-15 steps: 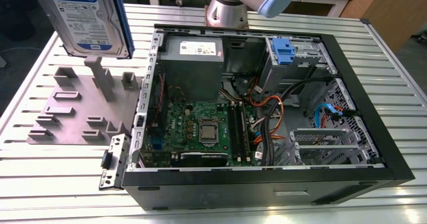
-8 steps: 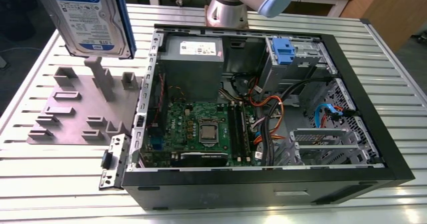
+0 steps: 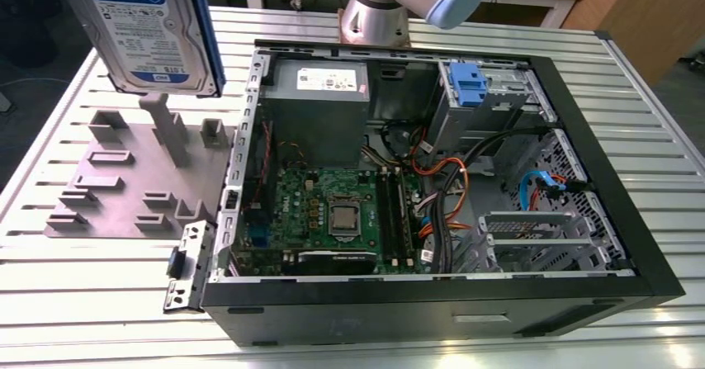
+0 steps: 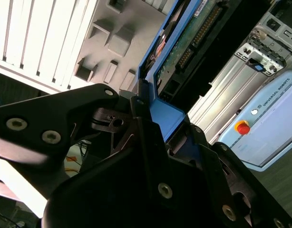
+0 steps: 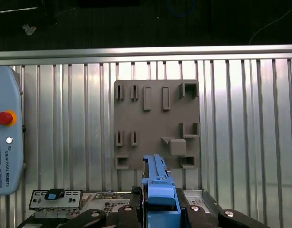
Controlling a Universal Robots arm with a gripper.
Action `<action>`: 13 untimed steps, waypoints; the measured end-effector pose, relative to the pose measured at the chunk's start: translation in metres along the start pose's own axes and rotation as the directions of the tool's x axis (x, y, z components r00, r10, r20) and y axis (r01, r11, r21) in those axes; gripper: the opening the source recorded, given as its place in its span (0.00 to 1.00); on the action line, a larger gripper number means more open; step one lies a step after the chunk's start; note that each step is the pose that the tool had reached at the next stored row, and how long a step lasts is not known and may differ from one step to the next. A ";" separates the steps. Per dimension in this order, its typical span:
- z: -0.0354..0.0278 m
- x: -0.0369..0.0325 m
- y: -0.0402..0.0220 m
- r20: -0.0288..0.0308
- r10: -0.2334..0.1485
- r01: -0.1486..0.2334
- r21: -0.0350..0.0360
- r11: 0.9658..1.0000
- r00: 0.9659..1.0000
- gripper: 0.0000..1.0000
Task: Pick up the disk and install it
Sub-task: 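Pick up the disk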
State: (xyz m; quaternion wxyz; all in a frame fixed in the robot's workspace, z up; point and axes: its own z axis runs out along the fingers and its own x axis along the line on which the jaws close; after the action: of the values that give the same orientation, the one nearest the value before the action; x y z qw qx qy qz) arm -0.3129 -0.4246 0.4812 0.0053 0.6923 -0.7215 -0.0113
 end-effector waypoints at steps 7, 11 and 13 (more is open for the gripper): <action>-0.0003 -0.0004 -0.0114 0.000 0.000 0.000 0.000 1.000 1.000 0.36; -0.0005 -0.0009 -0.0216 0.000 0.000 0.000 0.000 1.000 1.000 0.36; -0.0006 -0.0011 -0.0265 0.000 0.000 0.000 0.000 1.000 1.000 0.36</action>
State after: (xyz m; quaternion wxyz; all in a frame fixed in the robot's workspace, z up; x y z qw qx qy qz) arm -0.2864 -0.4247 0.4812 0.0054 0.6923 -0.7215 -0.0113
